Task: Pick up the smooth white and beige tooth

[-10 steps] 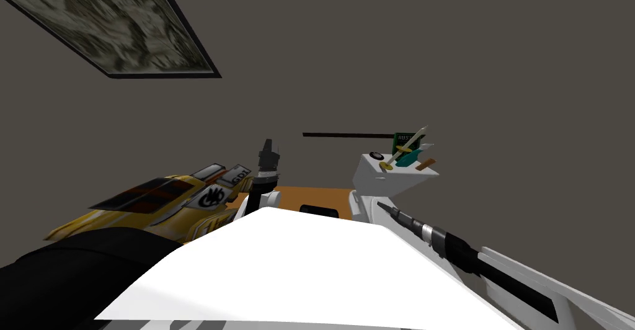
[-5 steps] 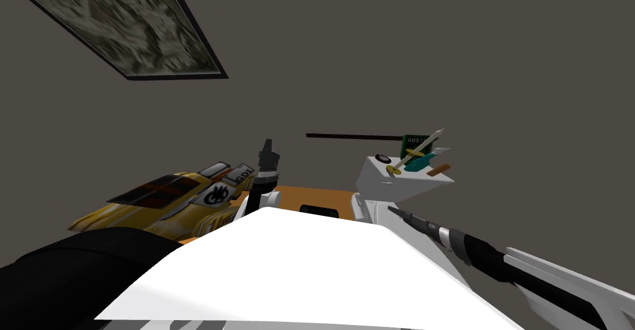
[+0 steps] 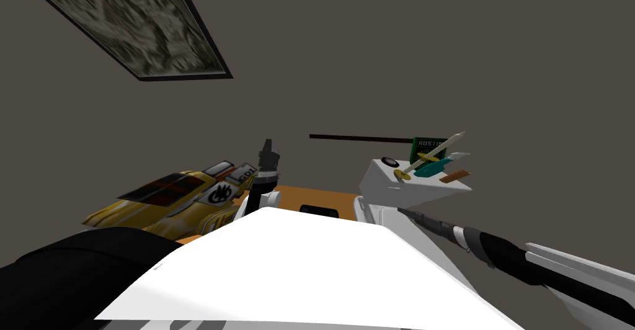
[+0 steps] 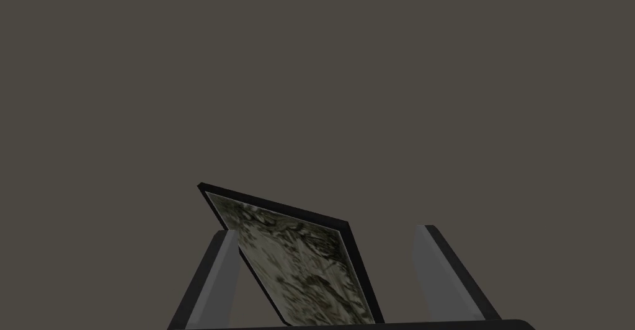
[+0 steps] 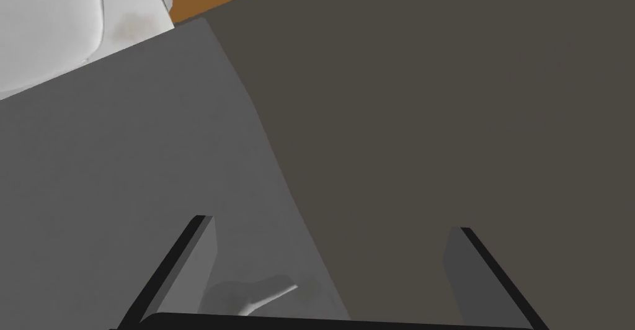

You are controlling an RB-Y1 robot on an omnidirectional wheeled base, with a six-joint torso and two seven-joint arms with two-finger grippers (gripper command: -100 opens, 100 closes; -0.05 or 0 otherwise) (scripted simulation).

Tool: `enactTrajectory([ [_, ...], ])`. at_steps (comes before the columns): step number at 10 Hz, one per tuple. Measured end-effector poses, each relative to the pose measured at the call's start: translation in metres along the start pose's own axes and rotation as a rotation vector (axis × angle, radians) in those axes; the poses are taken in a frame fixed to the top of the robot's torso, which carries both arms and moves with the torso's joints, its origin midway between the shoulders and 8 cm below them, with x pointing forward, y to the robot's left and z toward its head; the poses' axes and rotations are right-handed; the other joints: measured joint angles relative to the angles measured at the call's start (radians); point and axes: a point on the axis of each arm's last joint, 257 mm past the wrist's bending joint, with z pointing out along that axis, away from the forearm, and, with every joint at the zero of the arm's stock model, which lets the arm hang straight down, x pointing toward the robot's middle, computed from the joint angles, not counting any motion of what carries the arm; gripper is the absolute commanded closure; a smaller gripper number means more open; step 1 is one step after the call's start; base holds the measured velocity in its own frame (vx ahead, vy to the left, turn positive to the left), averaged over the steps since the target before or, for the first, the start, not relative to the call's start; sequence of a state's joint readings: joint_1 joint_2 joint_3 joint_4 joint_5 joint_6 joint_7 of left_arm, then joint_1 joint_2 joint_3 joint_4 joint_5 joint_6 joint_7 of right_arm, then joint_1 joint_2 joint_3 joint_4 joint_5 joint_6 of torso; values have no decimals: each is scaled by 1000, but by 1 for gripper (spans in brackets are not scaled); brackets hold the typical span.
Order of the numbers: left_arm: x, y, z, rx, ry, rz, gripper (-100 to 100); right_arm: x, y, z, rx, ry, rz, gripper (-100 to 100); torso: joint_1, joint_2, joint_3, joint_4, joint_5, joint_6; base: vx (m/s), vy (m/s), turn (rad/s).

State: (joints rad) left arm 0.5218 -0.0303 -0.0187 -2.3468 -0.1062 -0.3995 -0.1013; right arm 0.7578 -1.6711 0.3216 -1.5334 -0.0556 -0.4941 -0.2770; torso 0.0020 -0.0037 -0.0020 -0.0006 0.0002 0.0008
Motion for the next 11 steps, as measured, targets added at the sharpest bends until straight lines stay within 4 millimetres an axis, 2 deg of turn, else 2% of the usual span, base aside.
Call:
enactTrajectory([
  [3, 0, 0, 0, 0, 0, 0, 0, -20, -28, -20, 88, 18, -38, -100, 1, -2, -1, 0, 0, 0, 75, 39, 70],
  [5, 0, 0, 0, 0, 0, 0, 0, -40, -46, -38, 149, 28, -78, -100, 1, -3, -2, -1, 0, -1, 101, 37, 100],
  [6, 0, 0, 0, 0, 0, 0, 0, -49, -52, -47, 180, 33, -92, -100, 1, -4, -2, -1, 0, 0, 70, 30, 16],
  [8, 0, 0, 0, 0, 0, 0, 0, -56, -60, -51, 201, 31, -104, -100, 0, 1, 0, 0, 0, 0, 49, 38, 37],
  [9, 0, 0, 0, 0, 0, 0, 0, -71, -67, -59, 233, 34, -129, -100, 2, -1, -1, 0, 0, 0, 75, 39, 54],
  [11, 0, 0, 0, 0, 0, 0, 0, -84, -73, -69, 267, 34, -145, -100, 1, -2, -1, 0, 0, 0, 73, 37, 35],
])
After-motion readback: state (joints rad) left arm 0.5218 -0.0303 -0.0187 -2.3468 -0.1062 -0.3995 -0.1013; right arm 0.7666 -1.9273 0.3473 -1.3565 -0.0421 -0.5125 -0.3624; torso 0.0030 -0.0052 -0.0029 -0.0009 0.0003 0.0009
